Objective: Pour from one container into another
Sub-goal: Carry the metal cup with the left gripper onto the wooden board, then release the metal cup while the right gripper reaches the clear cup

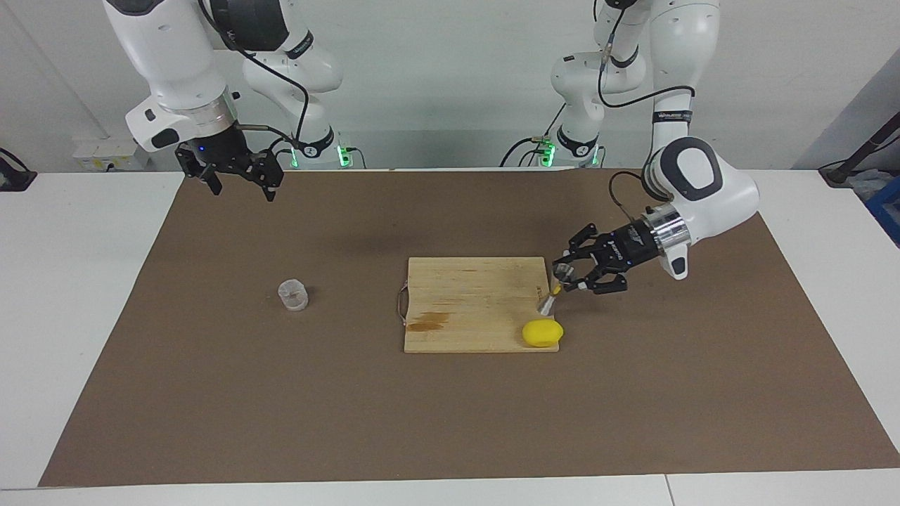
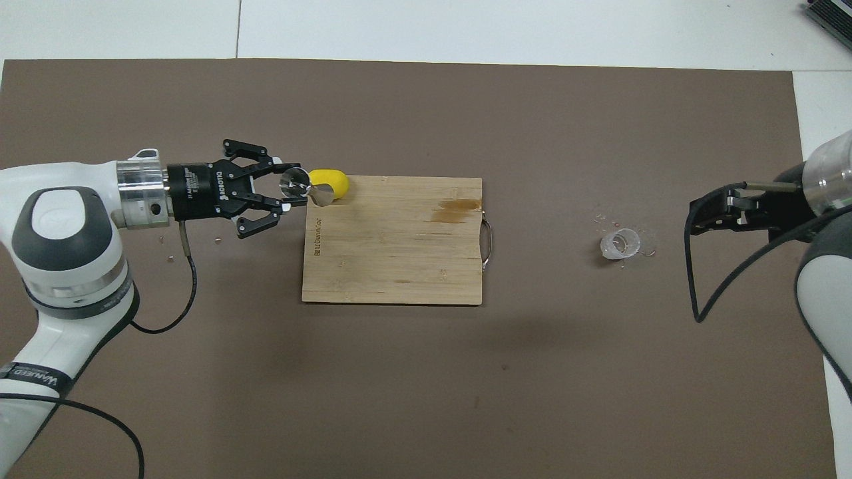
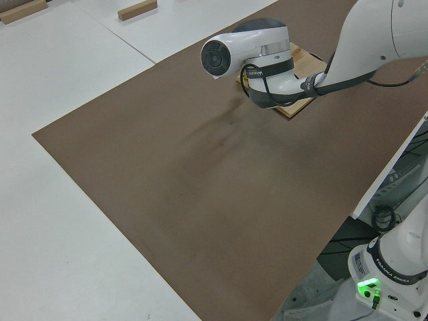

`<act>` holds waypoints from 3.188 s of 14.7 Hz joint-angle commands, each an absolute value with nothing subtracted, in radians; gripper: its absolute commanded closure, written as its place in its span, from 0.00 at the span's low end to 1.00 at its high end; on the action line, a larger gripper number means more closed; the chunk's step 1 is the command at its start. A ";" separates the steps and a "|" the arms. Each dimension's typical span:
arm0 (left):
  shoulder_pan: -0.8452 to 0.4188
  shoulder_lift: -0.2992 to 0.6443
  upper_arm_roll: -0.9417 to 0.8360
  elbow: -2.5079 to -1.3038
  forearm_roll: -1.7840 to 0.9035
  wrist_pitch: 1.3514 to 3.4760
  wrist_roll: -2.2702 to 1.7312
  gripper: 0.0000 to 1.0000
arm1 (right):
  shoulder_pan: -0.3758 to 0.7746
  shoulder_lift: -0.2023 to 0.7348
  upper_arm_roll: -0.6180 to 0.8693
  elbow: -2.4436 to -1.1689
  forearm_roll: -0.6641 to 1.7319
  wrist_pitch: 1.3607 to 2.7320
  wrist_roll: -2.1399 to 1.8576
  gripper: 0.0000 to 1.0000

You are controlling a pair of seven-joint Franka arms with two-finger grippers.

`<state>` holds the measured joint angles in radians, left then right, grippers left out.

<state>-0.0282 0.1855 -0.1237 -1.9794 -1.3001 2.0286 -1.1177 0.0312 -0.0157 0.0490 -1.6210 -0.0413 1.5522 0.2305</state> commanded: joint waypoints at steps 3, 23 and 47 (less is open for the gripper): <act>-0.234 0.186 -0.109 -1.973 -1.379 2.197 -1.150 1.00 | 0.018 -0.032 0.055 -1.635 -0.044 1.565 0.209 0.00; -0.577 0.336 -0.109 -1.899 -1.500 2.767 -1.342 1.00 | -0.032 0.020 0.054 -1.753 0.064 1.735 0.784 0.00; -0.307 0.170 -0.095 -1.843 -0.929 2.032 -1.355 0.00 | -0.293 0.346 0.055 -1.974 0.615 2.029 0.784 0.00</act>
<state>-0.3610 0.1690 -0.0879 -1.9054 -1.0687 2.1572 -1.3422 -0.2623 0.3088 0.0425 -1.9715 0.5540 2.0114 0.8723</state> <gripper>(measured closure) 0.000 0.000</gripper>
